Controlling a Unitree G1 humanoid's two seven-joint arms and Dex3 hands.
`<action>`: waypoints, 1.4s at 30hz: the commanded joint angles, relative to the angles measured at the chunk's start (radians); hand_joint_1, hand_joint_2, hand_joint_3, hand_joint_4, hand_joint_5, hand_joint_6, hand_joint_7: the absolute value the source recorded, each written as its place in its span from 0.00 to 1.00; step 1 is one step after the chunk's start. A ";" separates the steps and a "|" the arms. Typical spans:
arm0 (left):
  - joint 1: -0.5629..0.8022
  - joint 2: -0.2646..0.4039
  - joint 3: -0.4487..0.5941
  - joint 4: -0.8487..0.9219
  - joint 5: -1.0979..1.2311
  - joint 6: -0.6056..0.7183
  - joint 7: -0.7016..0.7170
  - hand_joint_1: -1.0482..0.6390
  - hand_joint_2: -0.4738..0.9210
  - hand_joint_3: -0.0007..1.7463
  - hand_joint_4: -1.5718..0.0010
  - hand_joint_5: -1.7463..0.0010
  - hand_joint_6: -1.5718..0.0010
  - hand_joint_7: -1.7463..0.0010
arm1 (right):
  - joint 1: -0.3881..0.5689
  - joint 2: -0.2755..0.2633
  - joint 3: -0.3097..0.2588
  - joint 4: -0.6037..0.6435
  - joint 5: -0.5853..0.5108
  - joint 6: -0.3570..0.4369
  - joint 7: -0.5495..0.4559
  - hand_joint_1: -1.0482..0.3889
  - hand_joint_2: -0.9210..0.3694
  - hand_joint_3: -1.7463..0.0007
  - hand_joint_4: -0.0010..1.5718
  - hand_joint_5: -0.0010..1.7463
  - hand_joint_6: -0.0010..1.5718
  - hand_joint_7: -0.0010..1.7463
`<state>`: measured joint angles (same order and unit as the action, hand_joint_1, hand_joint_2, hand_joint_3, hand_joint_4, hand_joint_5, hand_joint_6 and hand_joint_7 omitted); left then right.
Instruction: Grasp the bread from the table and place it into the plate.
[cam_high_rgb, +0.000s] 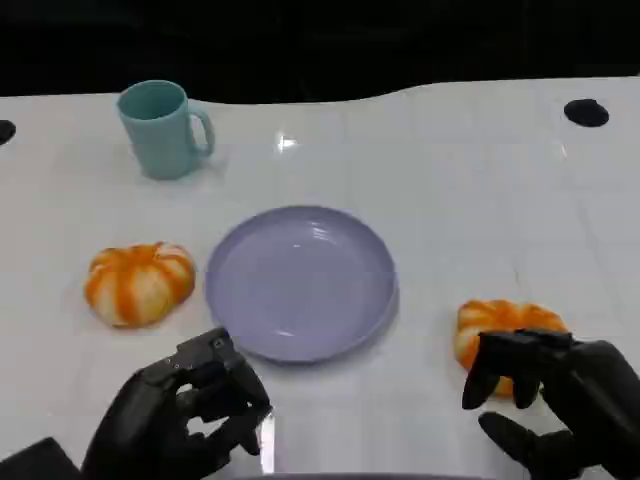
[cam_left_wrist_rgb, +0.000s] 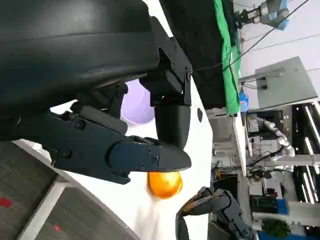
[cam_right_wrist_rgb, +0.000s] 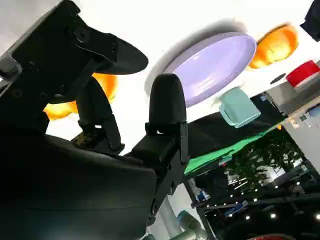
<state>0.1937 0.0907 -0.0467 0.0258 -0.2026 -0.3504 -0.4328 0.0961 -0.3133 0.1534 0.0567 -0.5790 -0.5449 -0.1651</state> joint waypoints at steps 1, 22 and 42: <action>-0.001 0.014 0.006 -0.007 0.003 0.002 0.003 0.31 1.00 0.18 0.57 0.00 0.63 0.11 | 0.005 -0.006 -0.003 -0.009 0.013 0.001 0.000 0.68 0.54 0.32 0.48 0.97 0.44 0.81; -0.004 0.014 0.009 0.008 0.010 -0.009 0.005 0.30 1.00 0.17 0.57 0.00 0.63 0.12 | 0.007 -0.004 0.000 -0.016 0.012 0.007 0.001 0.67 0.55 0.30 0.48 0.97 0.44 0.82; -0.010 0.008 0.009 0.016 0.011 -0.005 0.006 0.31 1.00 0.17 0.57 0.00 0.63 0.12 | 0.048 -0.125 -0.055 -0.394 -0.183 0.355 0.281 0.40 0.06 0.98 0.26 0.24 0.35 0.03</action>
<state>0.1904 0.0903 -0.0452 0.0341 -0.1924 -0.3513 -0.4327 0.1351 -0.4122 0.1122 -0.2865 -0.7410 -0.2349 0.0694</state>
